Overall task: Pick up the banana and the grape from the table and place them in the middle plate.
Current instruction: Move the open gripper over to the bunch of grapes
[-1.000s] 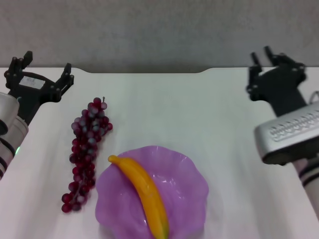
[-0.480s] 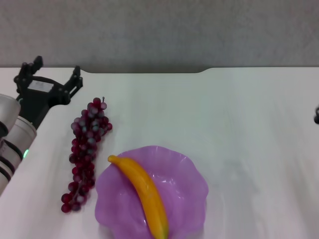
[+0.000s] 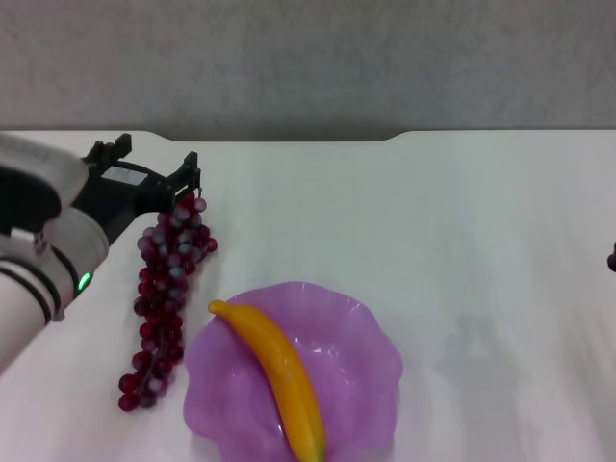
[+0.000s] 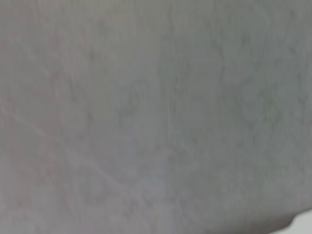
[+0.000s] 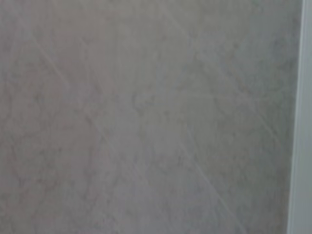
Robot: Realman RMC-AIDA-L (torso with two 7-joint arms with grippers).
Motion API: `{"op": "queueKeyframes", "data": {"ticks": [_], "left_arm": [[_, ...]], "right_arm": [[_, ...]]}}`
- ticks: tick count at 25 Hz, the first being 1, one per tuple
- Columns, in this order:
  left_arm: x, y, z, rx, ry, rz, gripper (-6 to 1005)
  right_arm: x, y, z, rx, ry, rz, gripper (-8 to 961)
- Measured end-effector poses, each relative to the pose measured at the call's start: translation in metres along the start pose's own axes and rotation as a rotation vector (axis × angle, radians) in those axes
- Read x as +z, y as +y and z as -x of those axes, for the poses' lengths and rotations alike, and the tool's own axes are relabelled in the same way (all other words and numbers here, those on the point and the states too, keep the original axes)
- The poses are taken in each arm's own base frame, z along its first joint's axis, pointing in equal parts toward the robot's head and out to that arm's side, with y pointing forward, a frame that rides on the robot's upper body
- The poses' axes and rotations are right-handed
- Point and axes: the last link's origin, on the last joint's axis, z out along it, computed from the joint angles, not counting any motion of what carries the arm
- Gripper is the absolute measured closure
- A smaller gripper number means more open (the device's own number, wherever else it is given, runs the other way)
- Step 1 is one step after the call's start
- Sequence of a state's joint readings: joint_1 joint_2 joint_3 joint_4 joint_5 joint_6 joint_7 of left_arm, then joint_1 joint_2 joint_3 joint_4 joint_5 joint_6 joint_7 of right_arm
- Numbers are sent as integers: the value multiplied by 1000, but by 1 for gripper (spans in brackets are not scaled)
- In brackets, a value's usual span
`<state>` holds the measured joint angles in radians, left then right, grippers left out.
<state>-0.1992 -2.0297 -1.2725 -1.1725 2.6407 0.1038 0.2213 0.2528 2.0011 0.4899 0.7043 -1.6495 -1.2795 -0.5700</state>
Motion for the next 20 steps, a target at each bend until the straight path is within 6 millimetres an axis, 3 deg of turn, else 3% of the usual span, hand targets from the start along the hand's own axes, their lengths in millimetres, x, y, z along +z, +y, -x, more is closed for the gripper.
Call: {"op": "queueKeyframes", "data": {"ticks": [11, 20], "left_arm": [[22, 2, -20, -70, -229, 67, 121], [44, 1, -12, -82, -349, 54, 121]], "right_arm": [[1, 10, 3, -8, -13, 45, 746], [4, 17, 5, -8, -23, 76, 745]]}}
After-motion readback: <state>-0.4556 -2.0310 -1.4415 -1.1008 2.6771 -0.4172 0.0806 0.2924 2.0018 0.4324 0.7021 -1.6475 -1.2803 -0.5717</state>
